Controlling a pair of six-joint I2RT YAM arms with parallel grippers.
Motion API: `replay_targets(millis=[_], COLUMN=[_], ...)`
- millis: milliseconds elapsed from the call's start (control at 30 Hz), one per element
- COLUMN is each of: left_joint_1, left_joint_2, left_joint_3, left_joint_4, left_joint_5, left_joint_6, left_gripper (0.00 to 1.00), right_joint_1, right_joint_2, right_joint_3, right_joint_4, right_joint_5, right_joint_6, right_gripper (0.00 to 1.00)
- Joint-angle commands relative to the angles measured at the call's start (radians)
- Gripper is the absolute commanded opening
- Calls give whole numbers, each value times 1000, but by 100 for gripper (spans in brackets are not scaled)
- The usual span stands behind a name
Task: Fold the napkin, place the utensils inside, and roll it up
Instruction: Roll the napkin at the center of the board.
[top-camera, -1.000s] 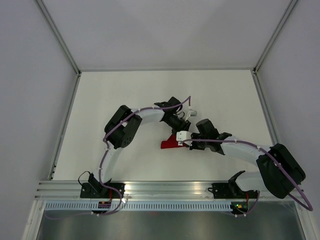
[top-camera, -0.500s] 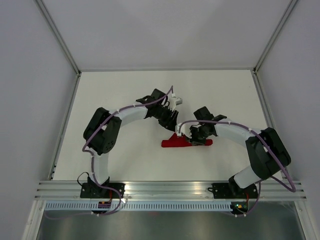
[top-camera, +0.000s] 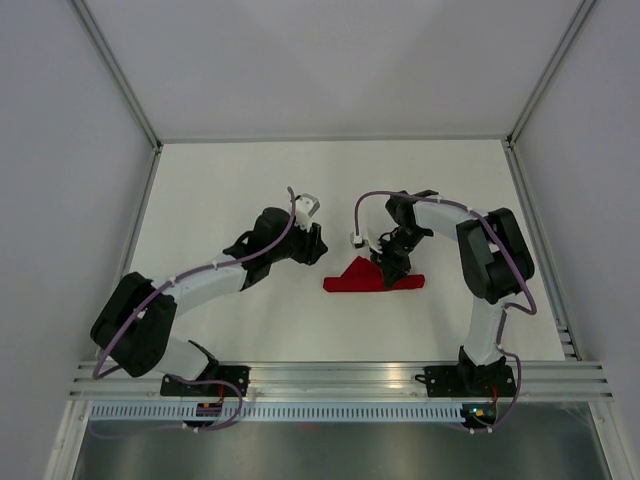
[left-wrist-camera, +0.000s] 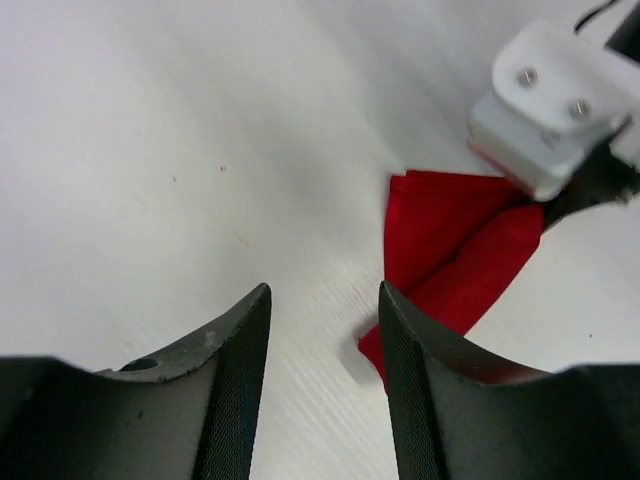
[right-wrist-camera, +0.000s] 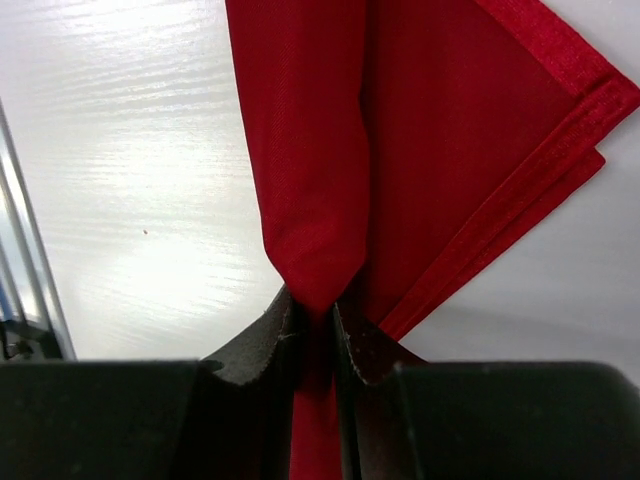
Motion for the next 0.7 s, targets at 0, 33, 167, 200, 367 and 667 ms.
replay_targets(millis=[0,33,167,200,367,667], left_joint_1=[-70,-132,-281,-304,-430,-535], left_joint_2=[-79,-84,-56,-23,99,312], left_joint_3=[-110,-135,-130,-123,-34,149], left_joint_4=[264,292,321,318,286,136], left_joint_5=[-219,-258,-396,-417,-465,-409], left_joint_6=[-29,28,157,185,358,547], left_gripper=[53,53,54,54,55,55], right_joint_1=[-17,-22,-30,-34,-40,-51], right_joint_2=[115,129,186,207,267,318], right_joint_3=[47,73,128,139,194,242], right_joint_4=[-118,-126,-161,-180,-211,-234], right_joint_5=[0,-1,-8,-11,-15,-17], right_joint_6=[-67,-70,-72,-77,-78,-69], right_gripper=[13,13,14,14,14,15])
